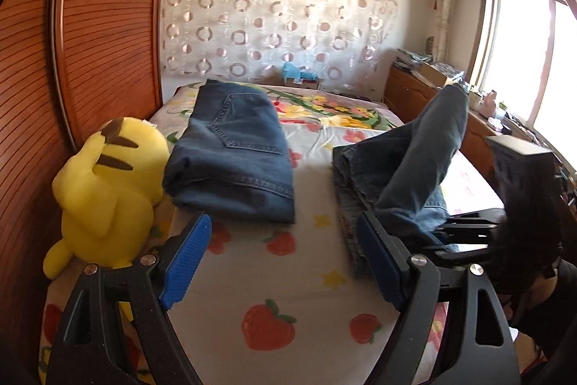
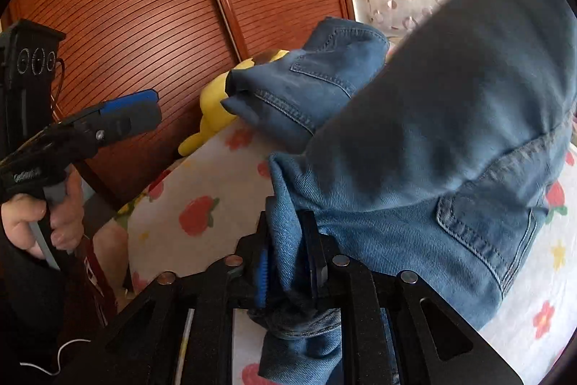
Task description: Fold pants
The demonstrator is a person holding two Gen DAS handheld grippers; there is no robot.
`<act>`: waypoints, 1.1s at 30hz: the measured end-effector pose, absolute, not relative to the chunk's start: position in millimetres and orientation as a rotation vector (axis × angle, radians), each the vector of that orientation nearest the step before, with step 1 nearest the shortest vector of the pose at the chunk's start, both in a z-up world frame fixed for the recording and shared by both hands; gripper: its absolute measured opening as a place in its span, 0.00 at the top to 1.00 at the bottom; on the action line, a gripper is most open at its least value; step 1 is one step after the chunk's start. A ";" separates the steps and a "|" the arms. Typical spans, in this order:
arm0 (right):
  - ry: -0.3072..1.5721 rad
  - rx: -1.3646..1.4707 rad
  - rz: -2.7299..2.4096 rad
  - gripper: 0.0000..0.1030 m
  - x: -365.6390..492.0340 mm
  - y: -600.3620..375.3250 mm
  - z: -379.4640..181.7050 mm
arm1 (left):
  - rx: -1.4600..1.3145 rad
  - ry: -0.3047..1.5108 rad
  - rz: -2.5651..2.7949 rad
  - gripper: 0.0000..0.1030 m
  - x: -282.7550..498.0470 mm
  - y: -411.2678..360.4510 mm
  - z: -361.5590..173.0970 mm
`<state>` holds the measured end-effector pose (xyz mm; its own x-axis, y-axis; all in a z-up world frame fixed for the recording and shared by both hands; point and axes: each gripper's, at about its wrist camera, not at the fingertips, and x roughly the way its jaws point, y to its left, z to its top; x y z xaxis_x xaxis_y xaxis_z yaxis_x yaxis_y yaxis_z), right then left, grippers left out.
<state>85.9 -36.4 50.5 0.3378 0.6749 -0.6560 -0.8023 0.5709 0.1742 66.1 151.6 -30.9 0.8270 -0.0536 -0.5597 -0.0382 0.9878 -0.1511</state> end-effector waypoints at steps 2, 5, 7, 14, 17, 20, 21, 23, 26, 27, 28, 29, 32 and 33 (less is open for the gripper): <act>0.741 -0.191 0.983 0.67 81.3 -44.8 60.5 | -0.163 0.603 -0.011 0.19 70.3 150.0 -33.5; 0.661 -0.197 0.929 0.44 67.2 -73.9 87.6 | -0.173 0.606 -0.046 0.19 79.7 142.3 -34.1; 0.579 -0.168 0.882 0.44 71.2 -102.5 107.1 | -0.174 0.602 -0.090 0.19 83.3 130.1 -31.4; 0.605 -0.179 0.661 0.42 132.3 -152.2 103.9 | -0.101 0.643 -0.222 0.19 118.9 72.5 -36.8; 0.621 -0.228 0.661 0.42 166.2 -125.1 100.4 | -0.074 0.689 -0.210 0.19 129.6 65.3 -50.1; 0.597 -0.254 0.677 0.42 200.3 -101.9 113.6 | -0.094 0.732 -0.192 0.19 136.2 72.9 -64.6; 0.590 -0.269 0.673 0.40 213.6 -87.4 115.3 | -0.103 0.745 -0.185 0.19 137.2 75.1 -69.3; 0.623 -0.313 0.665 0.34 246.2 -59.1 103.3 | -0.127 0.773 -0.179 0.19 137.7 77.8 -80.8; 0.722 -0.337 0.661 0.34 291.3 -36.3 69.3 | -0.159 0.792 -0.186 0.19 135.1 80.8 -91.9; 0.730 -0.339 0.661 0.34 301.5 -31.5 66.1 | -0.177 0.794 -0.192 0.19 134.7 81.9 -95.6; 0.728 -0.325 0.671 0.34 305.4 -31.2 65.6 | -0.193 0.795 -0.197 0.19 134.5 83.1 -97.7; 0.720 -0.297 0.680 0.34 304.3 -37.8 68.7 | -0.213 0.797 -0.205 0.19 134.0 83.9 -99.5; 0.697 -0.221 0.686 0.31 295.6 -68.4 78.1 | -0.271 0.801 -0.231 0.19 132.6 88.7 -104.3; 0.691 -0.198 0.693 0.24 291.0 -79.2 77.3 | -0.289 0.802 -0.238 0.20 132.3 90.5 -105.6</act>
